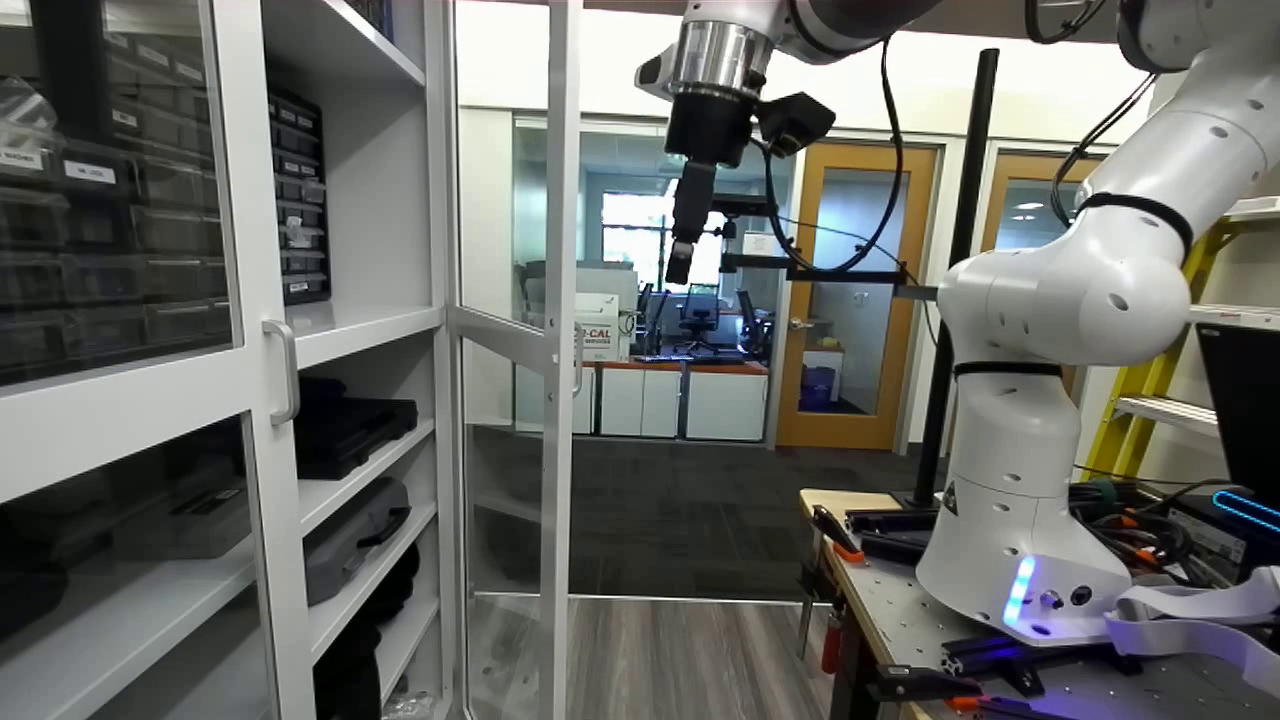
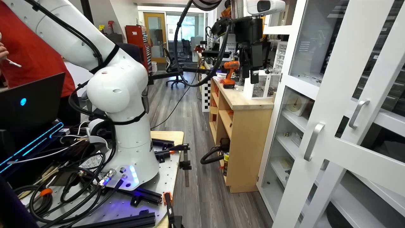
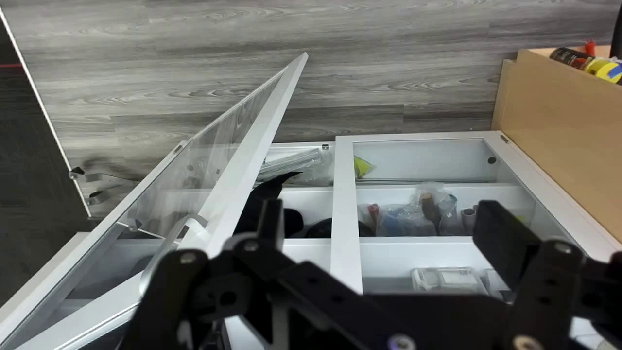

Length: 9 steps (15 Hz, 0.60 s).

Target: Close the left door

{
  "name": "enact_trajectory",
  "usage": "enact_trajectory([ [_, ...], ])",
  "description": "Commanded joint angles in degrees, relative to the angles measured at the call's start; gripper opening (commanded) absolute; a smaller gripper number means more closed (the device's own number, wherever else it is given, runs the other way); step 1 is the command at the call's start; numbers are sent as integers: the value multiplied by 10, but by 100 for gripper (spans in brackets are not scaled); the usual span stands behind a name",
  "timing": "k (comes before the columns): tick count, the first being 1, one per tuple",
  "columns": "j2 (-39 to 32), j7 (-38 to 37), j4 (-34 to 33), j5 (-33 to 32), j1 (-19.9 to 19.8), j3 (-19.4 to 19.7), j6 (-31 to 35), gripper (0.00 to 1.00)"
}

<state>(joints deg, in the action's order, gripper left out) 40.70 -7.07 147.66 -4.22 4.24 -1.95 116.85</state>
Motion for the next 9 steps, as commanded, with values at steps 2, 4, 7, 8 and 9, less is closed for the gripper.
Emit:
enact_trajectory([
  [2,21,42,28,7,-25,32,44,100],
  [4,5,52,25,6,-34,41,58,100],
  [7,-12,69,21,7,-42,49,77,100],
  [8,-17,75,19,8,-43,52,84,100],
  [9,-20,81,19,9,-43,55,91,100],
])
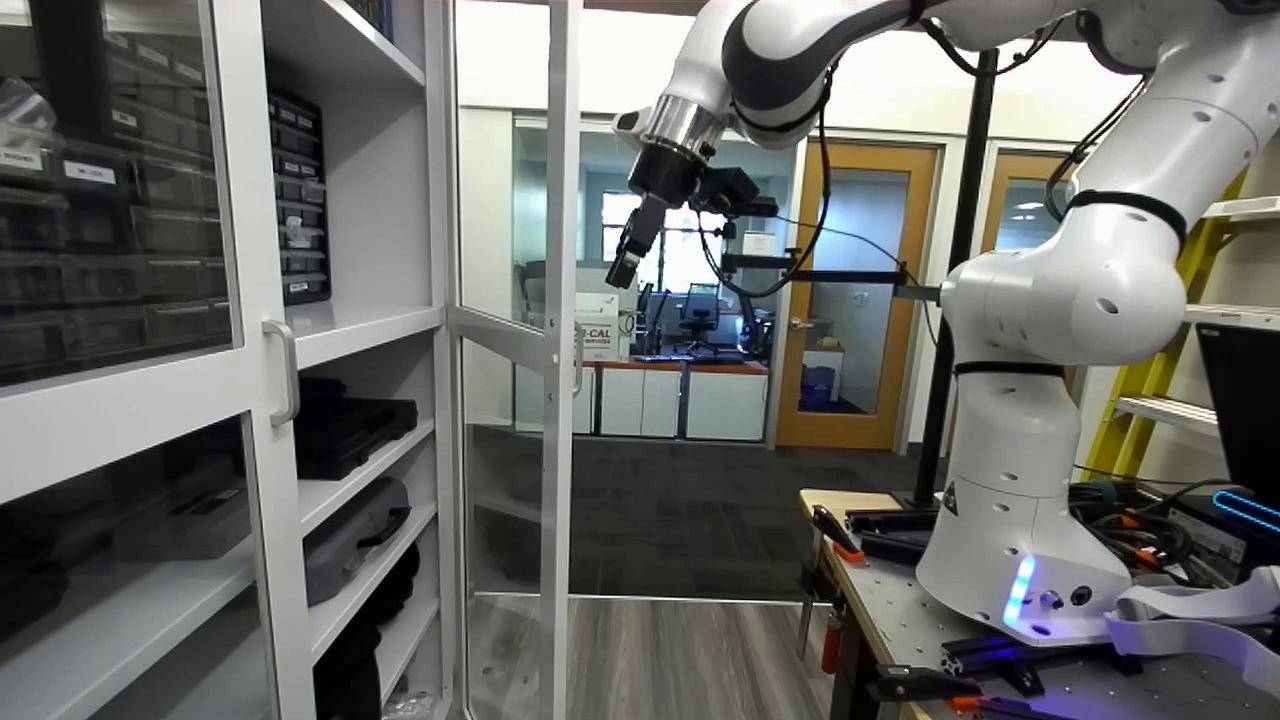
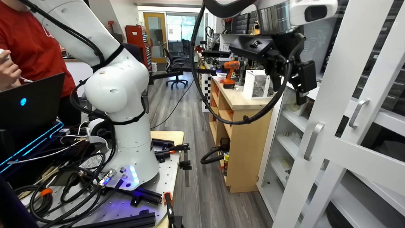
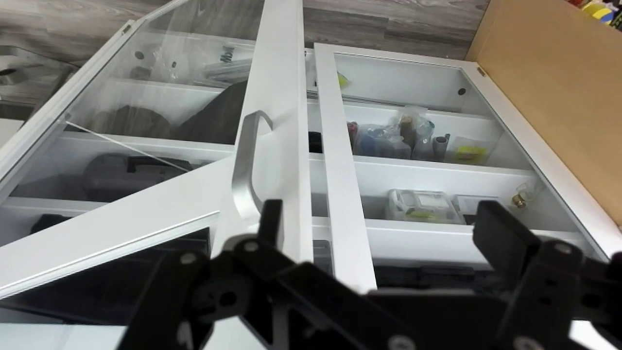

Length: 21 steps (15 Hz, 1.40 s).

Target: Close the left door

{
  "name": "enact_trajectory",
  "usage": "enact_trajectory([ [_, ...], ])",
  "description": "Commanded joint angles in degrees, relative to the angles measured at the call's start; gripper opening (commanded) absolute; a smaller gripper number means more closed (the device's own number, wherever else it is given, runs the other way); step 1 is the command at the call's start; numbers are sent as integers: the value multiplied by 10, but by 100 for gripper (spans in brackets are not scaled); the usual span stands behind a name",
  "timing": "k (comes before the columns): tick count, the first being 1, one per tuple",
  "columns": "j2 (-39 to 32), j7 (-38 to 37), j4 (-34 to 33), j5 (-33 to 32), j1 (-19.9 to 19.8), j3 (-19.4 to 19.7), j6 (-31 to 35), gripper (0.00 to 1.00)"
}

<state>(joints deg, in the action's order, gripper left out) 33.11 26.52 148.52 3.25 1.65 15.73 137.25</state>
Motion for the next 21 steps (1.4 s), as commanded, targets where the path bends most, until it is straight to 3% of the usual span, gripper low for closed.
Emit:
enact_trajectory([
  [1,-47,51,-22,18,17,21,25,100],
  [11,-96,180,-39,80,17,46,40,100],
  [21,-117,256,-36,104,-4,69,39,100],
])
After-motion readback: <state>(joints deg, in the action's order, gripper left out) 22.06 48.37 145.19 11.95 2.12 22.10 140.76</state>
